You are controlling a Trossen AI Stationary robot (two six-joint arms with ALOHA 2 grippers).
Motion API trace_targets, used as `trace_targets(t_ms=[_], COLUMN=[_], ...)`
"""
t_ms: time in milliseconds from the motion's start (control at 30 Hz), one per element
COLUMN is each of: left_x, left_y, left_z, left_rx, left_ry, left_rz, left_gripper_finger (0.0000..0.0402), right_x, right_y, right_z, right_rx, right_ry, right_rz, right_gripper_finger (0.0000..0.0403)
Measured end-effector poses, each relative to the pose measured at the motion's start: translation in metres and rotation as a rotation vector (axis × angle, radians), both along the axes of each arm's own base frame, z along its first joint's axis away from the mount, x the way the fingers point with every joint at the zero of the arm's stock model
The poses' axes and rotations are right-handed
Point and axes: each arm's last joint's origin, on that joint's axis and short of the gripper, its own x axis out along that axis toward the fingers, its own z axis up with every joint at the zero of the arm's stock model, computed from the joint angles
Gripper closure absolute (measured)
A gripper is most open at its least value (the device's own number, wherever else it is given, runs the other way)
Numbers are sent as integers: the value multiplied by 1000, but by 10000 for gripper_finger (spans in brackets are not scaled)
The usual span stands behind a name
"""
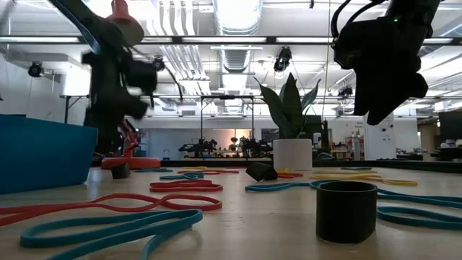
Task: Pick and place rubber bands into bin
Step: Put the red rubber band into the blue bin
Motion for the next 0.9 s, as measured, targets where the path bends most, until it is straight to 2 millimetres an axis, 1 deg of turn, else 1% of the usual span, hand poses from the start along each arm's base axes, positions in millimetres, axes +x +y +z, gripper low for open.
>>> trace_targets(t_ms=[100, 267, 333, 433, 533, 633, 700, 767, 833, 900], left_x=[-3, -23, -35, -52, -72, -85, -87, -90, -89, -84], left_y=[-9, -33, -46, -67, -86, -98, -103, -108, -112, -115], left_z=[35, 88, 103, 120, 125, 122, 117, 113, 110, 107], left_rx=[9, -21, -76, -181, -285, -351, -389, -407, -414, -423], left_ry=[-170, -369, -402, -445, -368, -268, -226, -221, -236, -289], left_rz=[53, 88, 70, -10, -60, -60, -39, -55, -86, -117], left_gripper_finger=[401, 401, 401, 401, 401, 401, 401, 401, 401, 401], right_x=[1, 2, 3, 4, 6, 8, 10, 10, 11, 11], right_y=[-2, -6, -8, -12, -14, -17, -19, -21, -23, -23], right_z=[0, 0, 0, 1, 1, 2, 3, 3, 3, 3], right_rx=[-8, -33, -37, -47, -53, -58, -56, -56, -55, -55], right_ry=[0, -2, -4, -4, -17, -34, -48, -52, -62, -61], right_rz=[6, 20, 22, 32, 40, 44, 38, 29, 23, 21], right_gripper_finger=[193, 193, 193, 193, 193, 193, 193, 193, 193, 193])
